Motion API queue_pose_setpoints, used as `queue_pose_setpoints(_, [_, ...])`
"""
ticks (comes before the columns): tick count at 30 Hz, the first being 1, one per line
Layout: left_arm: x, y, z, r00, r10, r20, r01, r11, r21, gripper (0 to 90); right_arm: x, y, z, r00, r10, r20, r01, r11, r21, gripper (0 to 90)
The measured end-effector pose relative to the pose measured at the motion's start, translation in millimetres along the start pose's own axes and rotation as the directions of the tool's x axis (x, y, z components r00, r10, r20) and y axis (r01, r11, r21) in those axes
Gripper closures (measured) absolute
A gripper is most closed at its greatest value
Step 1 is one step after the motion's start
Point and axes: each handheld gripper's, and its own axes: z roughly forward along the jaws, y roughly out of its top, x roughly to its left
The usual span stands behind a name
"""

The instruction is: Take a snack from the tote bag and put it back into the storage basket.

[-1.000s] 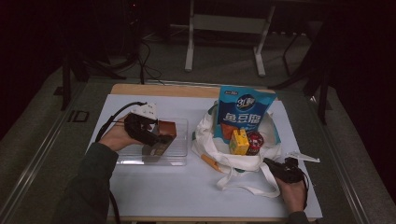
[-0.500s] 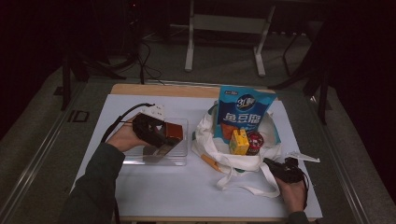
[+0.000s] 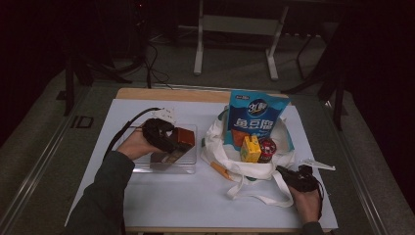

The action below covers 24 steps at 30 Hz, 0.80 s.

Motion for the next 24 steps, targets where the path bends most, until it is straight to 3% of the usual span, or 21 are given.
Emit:
queue_pose_setpoints(16, [-5.1,7.5,14.3,0.9994,0.033,-0.005,-0.033,0.9978,0.058,37.5,0.0,0.0,-0.1,1.0,0.001,0.0,-0.001,1.0,0.0,74.8])
queue_pose_setpoints(24, [-9.6,12.8,19.8,0.9972,0.075,-0.001,-0.075,0.991,0.111,39.1,-0.2,0.0,0.0,1.0,0.0,0.0,0.0,1.0,-0.001,74.8])
